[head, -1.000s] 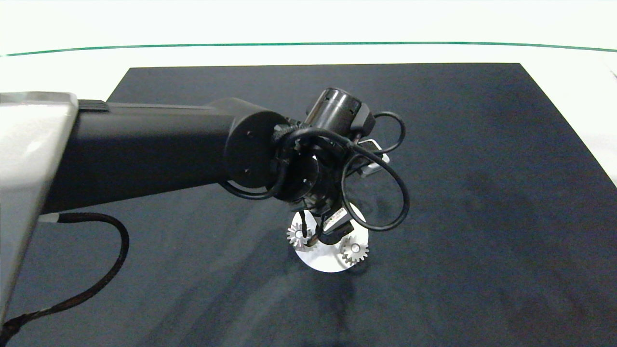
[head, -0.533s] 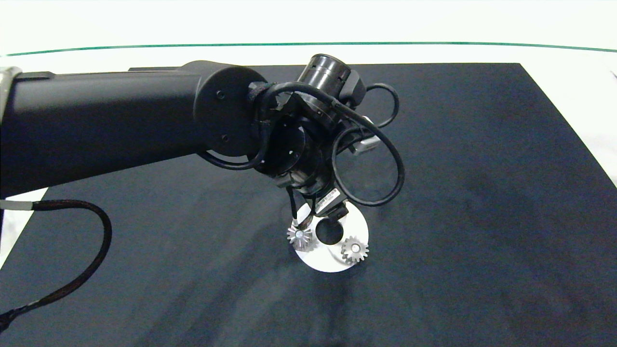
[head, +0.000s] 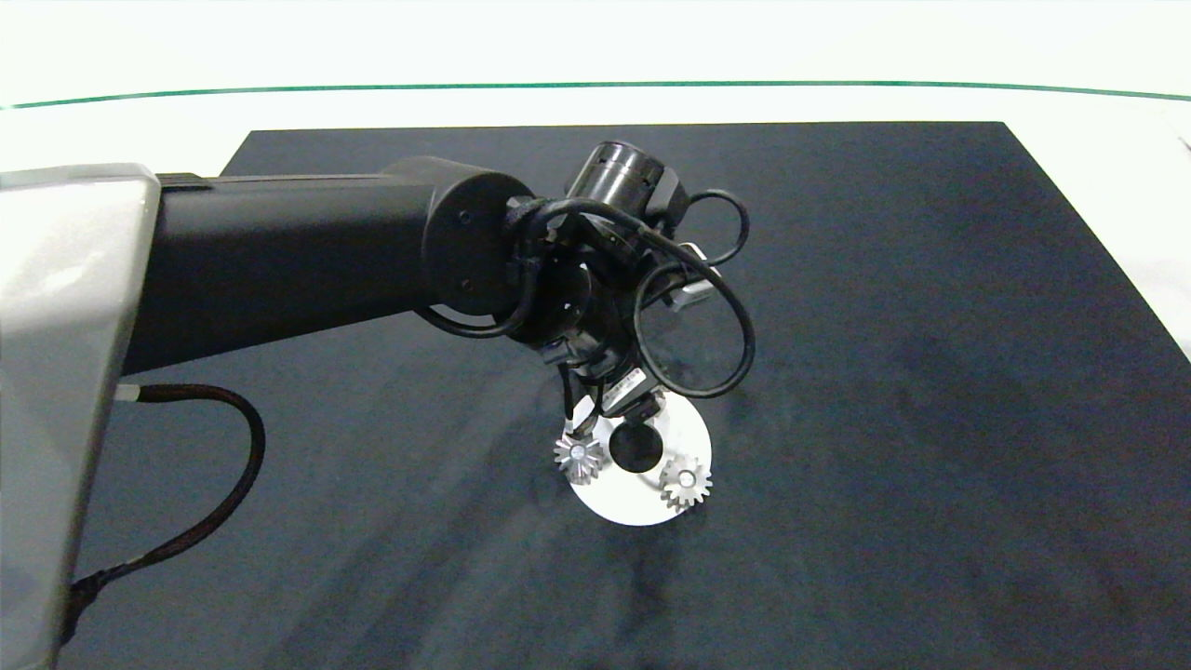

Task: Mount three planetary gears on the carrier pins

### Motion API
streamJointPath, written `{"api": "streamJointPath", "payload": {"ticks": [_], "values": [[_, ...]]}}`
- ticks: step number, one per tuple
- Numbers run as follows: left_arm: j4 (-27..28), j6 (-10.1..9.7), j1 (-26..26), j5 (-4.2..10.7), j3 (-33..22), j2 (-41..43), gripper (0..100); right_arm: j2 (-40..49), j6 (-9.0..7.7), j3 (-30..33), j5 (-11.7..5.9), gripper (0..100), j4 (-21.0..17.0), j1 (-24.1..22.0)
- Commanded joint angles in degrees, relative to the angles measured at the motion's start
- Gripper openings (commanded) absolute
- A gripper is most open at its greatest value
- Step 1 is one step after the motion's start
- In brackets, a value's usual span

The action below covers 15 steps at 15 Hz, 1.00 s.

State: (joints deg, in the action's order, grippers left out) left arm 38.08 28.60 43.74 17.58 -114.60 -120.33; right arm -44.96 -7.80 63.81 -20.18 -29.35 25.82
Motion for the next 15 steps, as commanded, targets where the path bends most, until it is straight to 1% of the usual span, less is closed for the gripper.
{"api": "streamJointPath", "payload": {"ticks": [1, 3, 4, 15], "values": [[1.82, 0.23, -0.41, 0.18, 0.01, -0.08, 100, -0.22, -0.72, -0.26, 0.14, 100, -0.18, 0.02], [5.16, -0.12, 0.21, 0.18, 0.01, 1.33, 100, -0.22, -0.72, -0.52, 0.14, 100, -0.18, 0.02], [5.69, -0.12, 0.38, 0.18, 0.01, 1.68, 100, -0.22, -0.90, -0.52, 0.14, 100, -0.18, 0.02], [5.42, 0.67, 1.26, 0.18, 0.01, 1.68, 100, 0.05, -0.99, -0.52, 0.14, 100, -0.09, 0.02]]}}
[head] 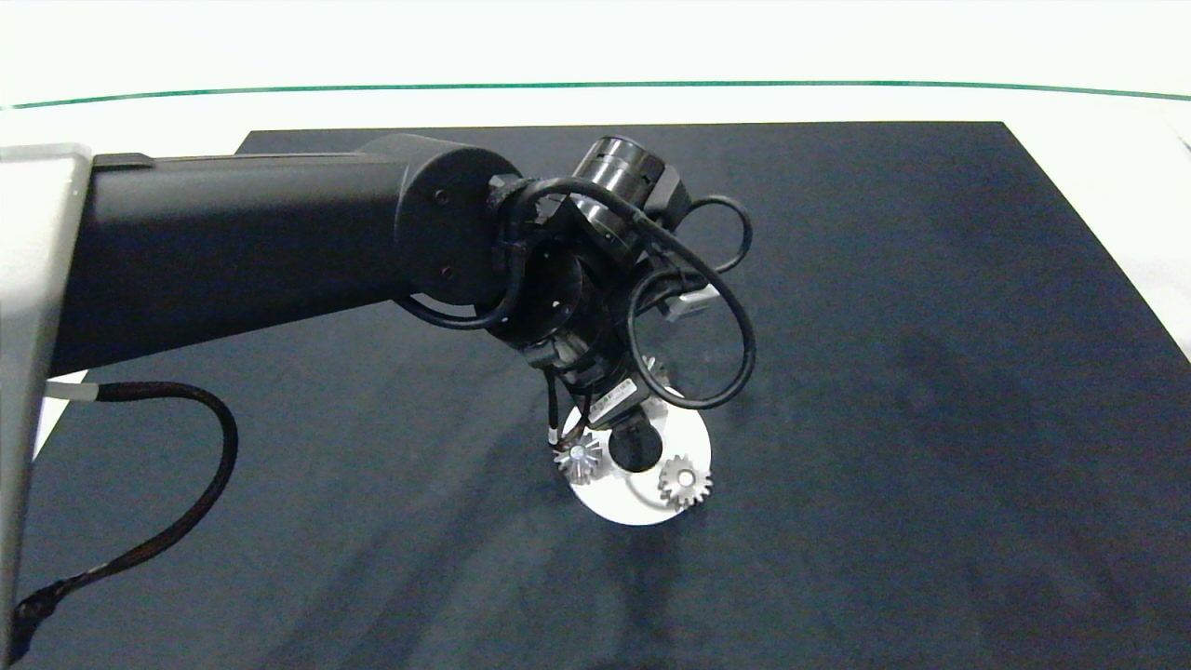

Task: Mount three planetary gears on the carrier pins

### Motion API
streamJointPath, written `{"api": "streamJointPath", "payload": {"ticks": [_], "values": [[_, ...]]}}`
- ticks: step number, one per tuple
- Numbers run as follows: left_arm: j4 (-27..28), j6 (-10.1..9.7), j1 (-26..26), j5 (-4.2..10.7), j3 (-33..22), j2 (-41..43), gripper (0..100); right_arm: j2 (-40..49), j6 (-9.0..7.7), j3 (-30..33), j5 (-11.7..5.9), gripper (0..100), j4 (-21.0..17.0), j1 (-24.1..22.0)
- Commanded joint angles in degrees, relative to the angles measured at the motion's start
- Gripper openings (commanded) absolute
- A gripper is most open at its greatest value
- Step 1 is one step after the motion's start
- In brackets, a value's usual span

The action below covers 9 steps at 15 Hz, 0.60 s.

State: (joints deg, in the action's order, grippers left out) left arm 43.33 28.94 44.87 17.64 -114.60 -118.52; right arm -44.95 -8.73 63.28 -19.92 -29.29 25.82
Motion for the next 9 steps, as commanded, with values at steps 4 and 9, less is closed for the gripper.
{"api": "streamJointPath", "payload": {"ticks": [4, 9], "values": [[-0.79, 0.50, -0.05, 0.11, 0.01, -0.22, 100, 0.03, -0.06, 0.00, -0.12, 100, -0.15, 0.02], [-2.46, 1.29, -0.58, 0.03, 0.01, 0.30, 100, 0.03, -0.15, 0.00, -0.12, 100, -0.24, 0.11]]}}
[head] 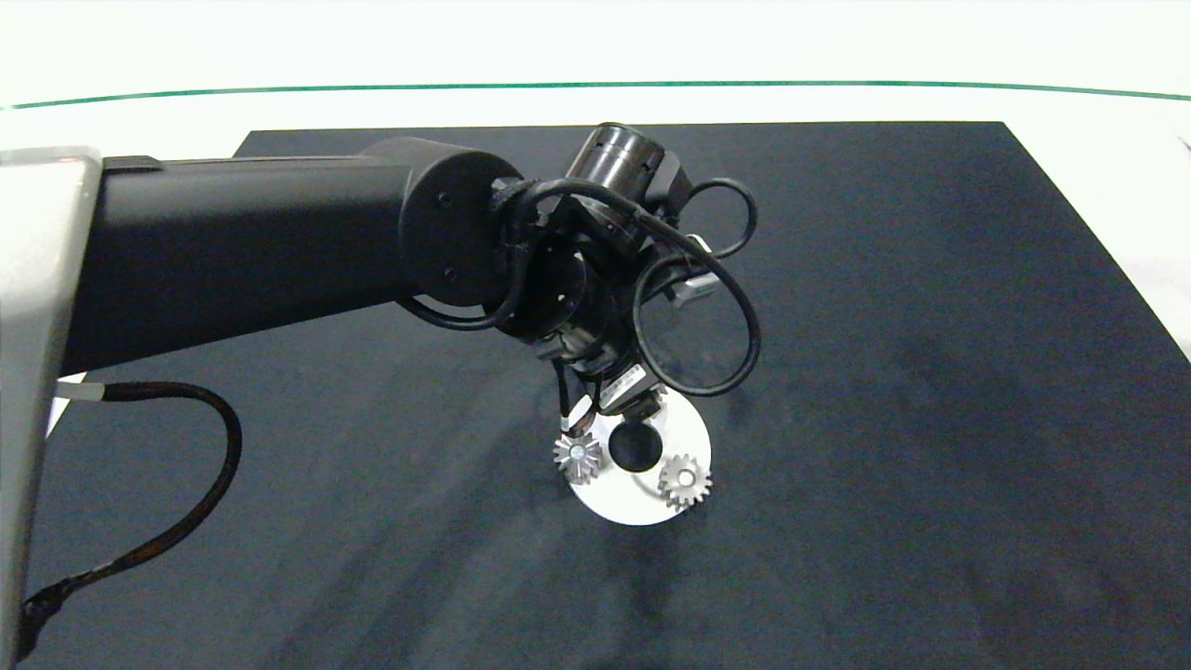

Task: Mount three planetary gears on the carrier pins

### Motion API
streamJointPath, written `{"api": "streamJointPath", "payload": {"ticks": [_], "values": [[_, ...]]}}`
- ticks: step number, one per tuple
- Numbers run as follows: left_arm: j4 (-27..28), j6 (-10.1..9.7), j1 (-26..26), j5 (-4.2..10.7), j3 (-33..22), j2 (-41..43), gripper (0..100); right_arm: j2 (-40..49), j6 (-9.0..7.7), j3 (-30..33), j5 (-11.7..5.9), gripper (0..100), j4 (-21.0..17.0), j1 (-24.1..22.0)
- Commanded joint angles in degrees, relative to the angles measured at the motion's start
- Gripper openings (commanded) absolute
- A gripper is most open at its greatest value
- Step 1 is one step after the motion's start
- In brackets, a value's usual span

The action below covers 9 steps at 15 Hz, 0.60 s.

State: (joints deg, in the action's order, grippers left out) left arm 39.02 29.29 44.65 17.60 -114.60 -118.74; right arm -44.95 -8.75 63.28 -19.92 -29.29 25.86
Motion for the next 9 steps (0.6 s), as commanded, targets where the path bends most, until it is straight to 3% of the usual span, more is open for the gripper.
{"api": "streamJointPath", "payload": {"ticks": [1, 7, 9], "values": [[3.17, 0.94, -0.45, 0.06, 0.01, 0.79, 100, 0.03, -0.12, 0.00, -0.12, 100, -0.24, 0.07], [8.09, 0.94, 0.08, -0.03, 0.01, 2.81, 100, -0.05, -0.12, -0.09, -0.12, 100, -0.24, 0.07], [8.09, 0.41, 0.52, -0.82, 0.01, 2.19, 100, -0.05, -0.12, -0.09, -0.12, 100, -0.24, 0.07]]}}
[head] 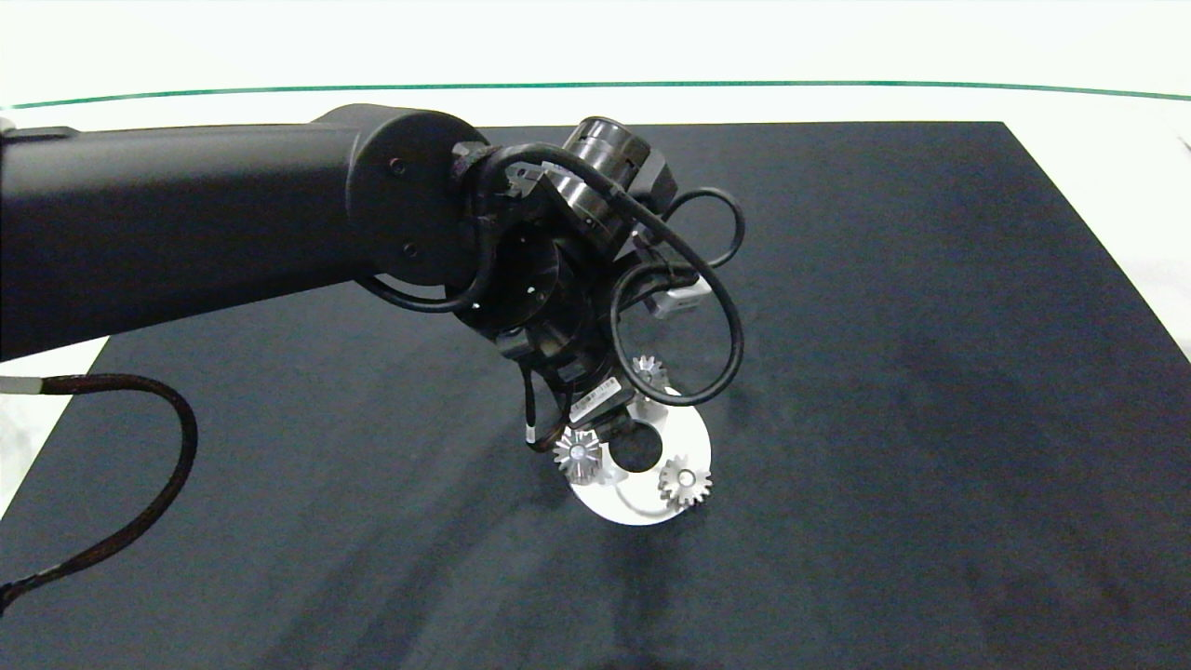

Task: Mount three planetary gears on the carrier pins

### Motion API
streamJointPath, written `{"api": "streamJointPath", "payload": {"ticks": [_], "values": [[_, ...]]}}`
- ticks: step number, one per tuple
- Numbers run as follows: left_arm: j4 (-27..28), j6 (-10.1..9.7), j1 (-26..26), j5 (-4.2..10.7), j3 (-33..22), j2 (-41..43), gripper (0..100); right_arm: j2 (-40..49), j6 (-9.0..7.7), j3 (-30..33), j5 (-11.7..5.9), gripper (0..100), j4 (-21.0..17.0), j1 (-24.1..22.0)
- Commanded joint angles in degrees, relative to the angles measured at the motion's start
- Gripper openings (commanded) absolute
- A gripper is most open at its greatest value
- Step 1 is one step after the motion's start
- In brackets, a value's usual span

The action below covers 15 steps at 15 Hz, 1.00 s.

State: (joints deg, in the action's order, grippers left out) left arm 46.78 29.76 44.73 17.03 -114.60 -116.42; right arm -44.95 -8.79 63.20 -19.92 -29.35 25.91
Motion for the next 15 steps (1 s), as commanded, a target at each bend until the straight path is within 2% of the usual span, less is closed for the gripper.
{"api": "streamJointPath", "payload": {"ticks": [1, 4, 8, 9, 10, 13, 14, 15], "values": [[0.33, -0.14, 0.45, -0.24, 0.01, -0.91, 100, -0.05, -0.09, 0.00, -0.12, 100, -0.18, 0.02], [0.25, -0.40, 0.45, -0.33, 0.01, -3.64, 100, -0.23, -0.35, -0.18, -0.12, 100, -0.18, 0.02], [0.25, -3.92, 0.10, -0.86, 0.01, -3.11, 100, -0.23, -0.53, -0.71, -0.03, 100, -0.09, 0.02], [1.39, -5.59, 0.01, -0.86, 0.01, -1.35, 100, -0.14, -0.88, -0.79, -0.03, 100, -0.09, 0.02], [4.11, -6.20, -0.34, -1.03, 0.01, 0.32, 100, -0.14, -1.05, -0.79, -0.03, 100, -0.09, 0.02], [12.46, -6.38, -0.69, -1.30, 0.01, 5.68, 100, -0.23, -0.97, -0.79, -0.03, 100, -0.09, 0.02], [12.81, -6.73, -0.96, -1.56, 0.01, 6.91, 100, -0.14, -0.97, -0.79, -0.03, 100, -0.09, 0.02], [12.81, -8.05, -0.96, -1.65, 0.01, 8.49, 100, -0.14, -0.97, -0.79, -0.03, 100, 0.00, 0.02]]}}
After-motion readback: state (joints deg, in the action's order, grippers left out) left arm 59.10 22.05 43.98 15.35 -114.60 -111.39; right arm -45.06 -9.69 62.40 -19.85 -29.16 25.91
